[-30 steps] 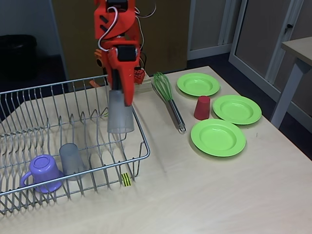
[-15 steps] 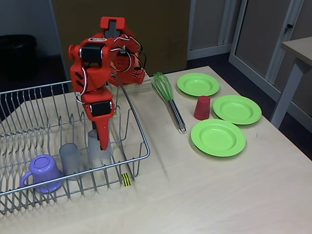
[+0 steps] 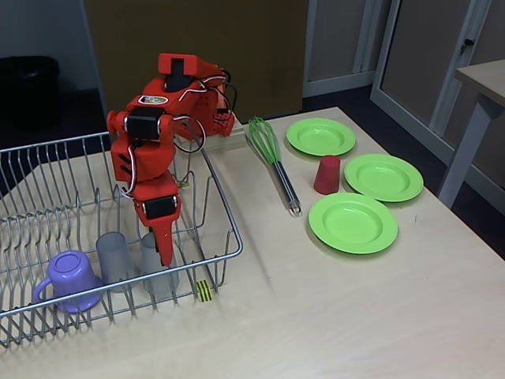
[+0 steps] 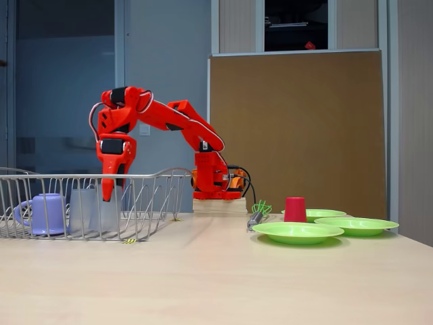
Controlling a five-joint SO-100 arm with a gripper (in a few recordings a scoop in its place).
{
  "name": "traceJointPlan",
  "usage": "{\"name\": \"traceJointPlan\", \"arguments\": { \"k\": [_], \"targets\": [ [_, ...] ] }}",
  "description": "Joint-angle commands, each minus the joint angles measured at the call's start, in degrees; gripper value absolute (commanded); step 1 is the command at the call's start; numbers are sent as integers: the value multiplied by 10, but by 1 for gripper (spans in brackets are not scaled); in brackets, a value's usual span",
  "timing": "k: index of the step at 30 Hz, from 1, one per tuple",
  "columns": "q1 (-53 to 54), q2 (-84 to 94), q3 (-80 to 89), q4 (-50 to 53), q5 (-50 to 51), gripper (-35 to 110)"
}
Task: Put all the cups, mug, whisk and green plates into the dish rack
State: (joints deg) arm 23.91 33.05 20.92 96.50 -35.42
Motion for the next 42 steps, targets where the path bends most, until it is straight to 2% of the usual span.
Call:
{"name": "traceJointPlan", "arguments": {
  "k": [1, 6, 14, 23, 31, 35, 38, 42],
  "targets": [
    [7, 1, -32, 5, -14, 4],
    [8, -4, -43, 5, -22, 6],
    [15, -1, -47, 40, -29, 34],
    [18, 28, -56, 47, -40, 37],
    [21, 154, -30, 76, -72, 37],
    [0, 265, 81, 86, -64, 35],
    [-54, 375, 214, 86, -26, 34],
    [-180, 489, 373, 86, 122, 33]
  ]
}}
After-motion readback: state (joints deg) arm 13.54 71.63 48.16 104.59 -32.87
